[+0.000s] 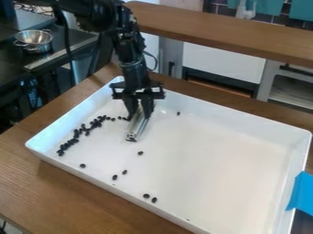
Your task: Sweep into pile
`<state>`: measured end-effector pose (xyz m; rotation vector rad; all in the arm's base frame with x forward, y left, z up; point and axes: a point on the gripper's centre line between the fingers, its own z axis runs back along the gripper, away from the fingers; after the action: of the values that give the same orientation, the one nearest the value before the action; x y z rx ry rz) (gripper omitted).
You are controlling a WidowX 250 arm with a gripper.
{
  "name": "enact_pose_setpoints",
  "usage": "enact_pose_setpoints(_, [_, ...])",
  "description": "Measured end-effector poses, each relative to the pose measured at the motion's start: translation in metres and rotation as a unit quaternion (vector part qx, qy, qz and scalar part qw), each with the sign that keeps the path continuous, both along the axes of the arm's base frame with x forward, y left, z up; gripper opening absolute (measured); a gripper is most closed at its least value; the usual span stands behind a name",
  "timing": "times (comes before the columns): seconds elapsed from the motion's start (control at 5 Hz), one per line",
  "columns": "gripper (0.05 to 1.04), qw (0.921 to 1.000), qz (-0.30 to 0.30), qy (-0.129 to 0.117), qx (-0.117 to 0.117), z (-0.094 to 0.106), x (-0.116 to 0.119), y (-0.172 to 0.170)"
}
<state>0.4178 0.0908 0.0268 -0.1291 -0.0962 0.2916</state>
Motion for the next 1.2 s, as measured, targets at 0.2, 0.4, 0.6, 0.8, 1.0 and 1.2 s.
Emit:
enact_pose_setpoints(0.2, [0.364,0.9996,-0.025,0.001,0.010,0.001,-0.010,0.013])
enact_pose_setpoints(0.4, [0.364,0.9994,-0.024,-0.001,0.023,0.002,-0.023,0.035])
enact_pose_setpoints(0.6, [0.364,0.9988,-0.013,-0.027,0.038,0.009,-0.029,0.033])
enact_pose_setpoints(0.8, [0.364,0.9978,-0.001,-0.060,0.028,0.021,-0.027,0.006])
enact_pose_setpoints(1.0, [0.364,0.9974,0.024,-0.061,-0.031,0.038,-0.032,-0.032])
enact_pose_setpoints(1.2, [0.364,0.9973,0.025,-0.032,-0.061,0.048,-0.037,-0.076])
